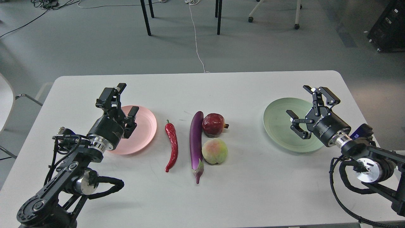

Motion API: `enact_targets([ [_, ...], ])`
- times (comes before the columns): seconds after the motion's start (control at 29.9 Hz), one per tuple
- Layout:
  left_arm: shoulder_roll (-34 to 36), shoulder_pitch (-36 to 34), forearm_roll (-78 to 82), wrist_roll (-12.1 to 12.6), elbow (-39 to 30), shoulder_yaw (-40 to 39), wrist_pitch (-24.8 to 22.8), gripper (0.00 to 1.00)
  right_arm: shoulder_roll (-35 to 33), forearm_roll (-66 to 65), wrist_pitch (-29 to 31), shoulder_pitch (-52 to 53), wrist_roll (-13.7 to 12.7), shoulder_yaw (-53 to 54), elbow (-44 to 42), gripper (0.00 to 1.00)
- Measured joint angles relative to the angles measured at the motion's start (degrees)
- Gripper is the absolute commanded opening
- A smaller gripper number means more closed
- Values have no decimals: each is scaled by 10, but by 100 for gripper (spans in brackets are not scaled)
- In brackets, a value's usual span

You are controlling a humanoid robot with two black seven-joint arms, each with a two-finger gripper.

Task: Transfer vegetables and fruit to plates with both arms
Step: 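Move the right gripper from the green plate toward the peach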

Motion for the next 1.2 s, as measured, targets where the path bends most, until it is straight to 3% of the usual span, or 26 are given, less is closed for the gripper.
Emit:
enact_targets([
  [0.23,-3,1,-1,6,-2,4,1,100,-1,-31,13,7,0,0,0,98],
  [0.47,10,-6,-5,0,-1,0,-2,100,-49,-193,109,83,0,-13,7,98],
  [0.67,29,-9,-3,-6,-4,2,-3,100,-71,-371,141,258,0,-142,13,98],
  [0.8,32,-7,-3,-37,-6,2,1,100,-37,-514,141,404,0,-276,40,98],
  [0.97,31,-6,-3,-50,-7,3,1,100,48,-661,87,505,0,-409,48,98],
  [1.2,29,-7,-3,-51,-11,8,1,100,160,-742,-6,535,0,-511,25,98],
])
